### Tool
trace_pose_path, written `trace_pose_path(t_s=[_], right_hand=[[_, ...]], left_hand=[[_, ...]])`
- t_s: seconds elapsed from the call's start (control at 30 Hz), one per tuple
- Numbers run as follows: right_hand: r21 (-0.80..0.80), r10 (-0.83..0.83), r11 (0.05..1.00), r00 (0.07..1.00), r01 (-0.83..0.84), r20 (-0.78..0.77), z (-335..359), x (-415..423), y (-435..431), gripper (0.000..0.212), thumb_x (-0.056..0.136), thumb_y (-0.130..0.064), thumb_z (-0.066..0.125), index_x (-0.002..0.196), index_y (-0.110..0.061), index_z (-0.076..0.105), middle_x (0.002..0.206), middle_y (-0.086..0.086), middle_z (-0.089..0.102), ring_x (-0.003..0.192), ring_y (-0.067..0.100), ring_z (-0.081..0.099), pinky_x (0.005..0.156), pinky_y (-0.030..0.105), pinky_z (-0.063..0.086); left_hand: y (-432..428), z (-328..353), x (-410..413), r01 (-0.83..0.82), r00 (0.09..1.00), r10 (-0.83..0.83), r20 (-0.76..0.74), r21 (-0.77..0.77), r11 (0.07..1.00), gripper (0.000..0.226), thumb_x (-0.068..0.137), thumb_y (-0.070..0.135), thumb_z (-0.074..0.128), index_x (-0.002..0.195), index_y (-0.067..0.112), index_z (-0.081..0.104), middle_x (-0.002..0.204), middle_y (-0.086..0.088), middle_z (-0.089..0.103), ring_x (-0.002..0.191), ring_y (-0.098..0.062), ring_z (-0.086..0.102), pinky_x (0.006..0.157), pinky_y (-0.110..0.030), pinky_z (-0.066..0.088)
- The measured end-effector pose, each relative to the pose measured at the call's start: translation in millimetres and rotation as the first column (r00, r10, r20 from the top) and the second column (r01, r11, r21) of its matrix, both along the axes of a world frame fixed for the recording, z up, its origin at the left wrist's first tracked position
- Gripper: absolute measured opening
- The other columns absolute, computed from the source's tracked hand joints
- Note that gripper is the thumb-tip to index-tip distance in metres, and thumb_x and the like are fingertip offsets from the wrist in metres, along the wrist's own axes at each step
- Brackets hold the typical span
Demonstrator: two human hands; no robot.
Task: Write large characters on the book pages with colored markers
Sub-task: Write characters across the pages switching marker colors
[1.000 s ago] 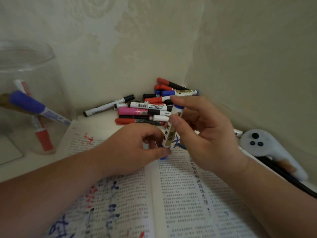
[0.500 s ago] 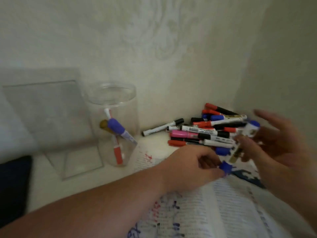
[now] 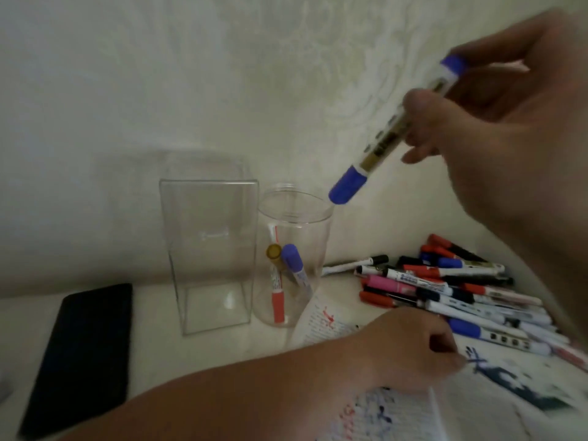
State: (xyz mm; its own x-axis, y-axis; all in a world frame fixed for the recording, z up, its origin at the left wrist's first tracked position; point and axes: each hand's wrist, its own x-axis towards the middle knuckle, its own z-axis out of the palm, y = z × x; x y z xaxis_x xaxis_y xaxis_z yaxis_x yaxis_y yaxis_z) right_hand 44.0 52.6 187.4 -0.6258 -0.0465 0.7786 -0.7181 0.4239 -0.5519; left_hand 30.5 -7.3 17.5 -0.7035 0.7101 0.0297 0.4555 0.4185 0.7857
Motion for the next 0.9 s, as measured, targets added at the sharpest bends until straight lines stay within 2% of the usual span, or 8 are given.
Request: trace_pose_path(t_s=[0.13, 0.23, 0.37, 0.47, 0.53, 0.63, 0.77, 0.9], right_hand=[[0.127, -0.051, 0.991, 0.998, 0.045, 0.044, 6, -10, -44, 0.032, 0.09, -0.017, 0.076, 0.111, -0.017, 0.052, 0.09, 0.001, 0.071, 0.075, 0.011, 0.073, 0.06, 0.023, 0.061], [0.258, -0.091, 0.965, 0.98, 0.043, 0.179, 1, -25, -50, 0.028, 0.086, -0.021, 0.08, 0.108, -0.02, 0.062, 0.091, -0.003, 0.072, 0.072, 0.012, 0.073, 0.058, 0.028, 0.061], [0.274, -0.236, 0.943, 0.958, 0.186, 0.161, -19, -32, -2, 0.019, 0.086, -0.03, 0.077, 0.102, -0.027, 0.068, 0.085, -0.006, 0.074, 0.074, 0.014, 0.071, 0.067, 0.032, 0.058], [0.576, -0.516, 0.763, 0.813, 0.294, 0.269, -45, -34, 57, 0.011, 0.088, -0.027, 0.075, 0.093, -0.027, 0.065, 0.086, -0.006, 0.07, 0.079, 0.013, 0.067, 0.076, 0.033, 0.054], [0.806, -0.677, 0.561, 0.664, 0.188, 0.317, -65, -32, 91, 0.011, 0.089, -0.025, 0.072, 0.091, -0.03, 0.063, 0.096, -0.003, 0.068, 0.086, 0.017, 0.064, 0.077, 0.029, 0.048], [0.929, -0.794, 0.37, 0.527, 0.021, 0.304, -92, -16, 122, 0.018, 0.091, -0.018, 0.065, 0.102, -0.031, 0.069, 0.107, 0.0, 0.068, 0.089, 0.019, 0.061, 0.07, 0.024, 0.047], [0.949, -0.824, 0.308, 0.482, -0.063, 0.299, -112, 0, 139, 0.019, 0.093, -0.02, 0.062, 0.101, -0.037, 0.066, 0.102, -0.007, 0.062, 0.088, 0.014, 0.058, 0.063, 0.02, 0.038], [0.967, -0.83, 0.249, 0.503, -0.056, 0.243, -120, 4, 139, 0.019, 0.089, -0.019, 0.062, 0.097, -0.036, 0.063, 0.094, -0.009, 0.061, 0.081, 0.012, 0.056, 0.064, 0.025, 0.043]], left_hand=[[-2, 2, 4, 0.015, 0.999, -0.015, -0.043, -0.005, 1.0, 0.026, 0.099, 0.032, 0.06, 0.107, 0.011, 0.071, 0.099, -0.002, 0.068, 0.095, -0.018, 0.062, 0.083, -0.033, 0.049], [-2, 0, 3, 0.011, 0.999, -0.011, -0.049, 0.013, 1.0, 0.025, 0.098, 0.032, 0.06, 0.104, 0.011, 0.071, 0.101, -0.004, 0.07, 0.095, -0.019, 0.063, 0.086, -0.035, 0.052], [0, -9, 0, 0.011, 0.999, -0.009, -0.042, 0.054, 0.998, 0.019, 0.096, 0.036, 0.063, 0.096, 0.018, 0.069, 0.092, 0.002, 0.068, 0.087, -0.013, 0.063, 0.08, -0.032, 0.053], [3, -13, 0, -0.01, 0.999, 0.014, -0.043, 0.094, 0.996, 0.02, 0.095, 0.036, 0.065, 0.086, 0.019, 0.069, 0.079, 0.004, 0.066, 0.074, -0.01, 0.06, 0.065, -0.025, 0.047], [5, -15, 0, -0.025, 0.998, 0.031, -0.051, 0.109, 0.994, 0.021, 0.094, 0.036, 0.066, 0.084, 0.017, 0.069, 0.08, 0.002, 0.067, 0.075, -0.012, 0.062, 0.068, -0.03, 0.05], [7, -16, -1, -0.045, 0.996, 0.052, -0.068, 0.108, 0.993, 0.019, 0.093, 0.038, 0.068, 0.086, 0.02, 0.071, 0.082, 0.005, 0.068, 0.077, -0.008, 0.063, 0.071, -0.028, 0.053], [9, -18, -2, -0.082, 0.995, 0.089, -0.053, 0.119, 0.99, 0.016, 0.091, 0.038, 0.071, 0.084, 0.024, 0.071, 0.072, 0.014, 0.063, 0.065, 0.004, 0.056, 0.058, -0.01, 0.043], [9, -19, -3, -0.106, 0.993, 0.111, -0.032, 0.128, 0.986, 0.014, 0.09, 0.038, 0.072, 0.081, 0.027, 0.071, 0.069, 0.016, 0.063, 0.063, 0.004, 0.056, 0.059, -0.013, 0.045]])
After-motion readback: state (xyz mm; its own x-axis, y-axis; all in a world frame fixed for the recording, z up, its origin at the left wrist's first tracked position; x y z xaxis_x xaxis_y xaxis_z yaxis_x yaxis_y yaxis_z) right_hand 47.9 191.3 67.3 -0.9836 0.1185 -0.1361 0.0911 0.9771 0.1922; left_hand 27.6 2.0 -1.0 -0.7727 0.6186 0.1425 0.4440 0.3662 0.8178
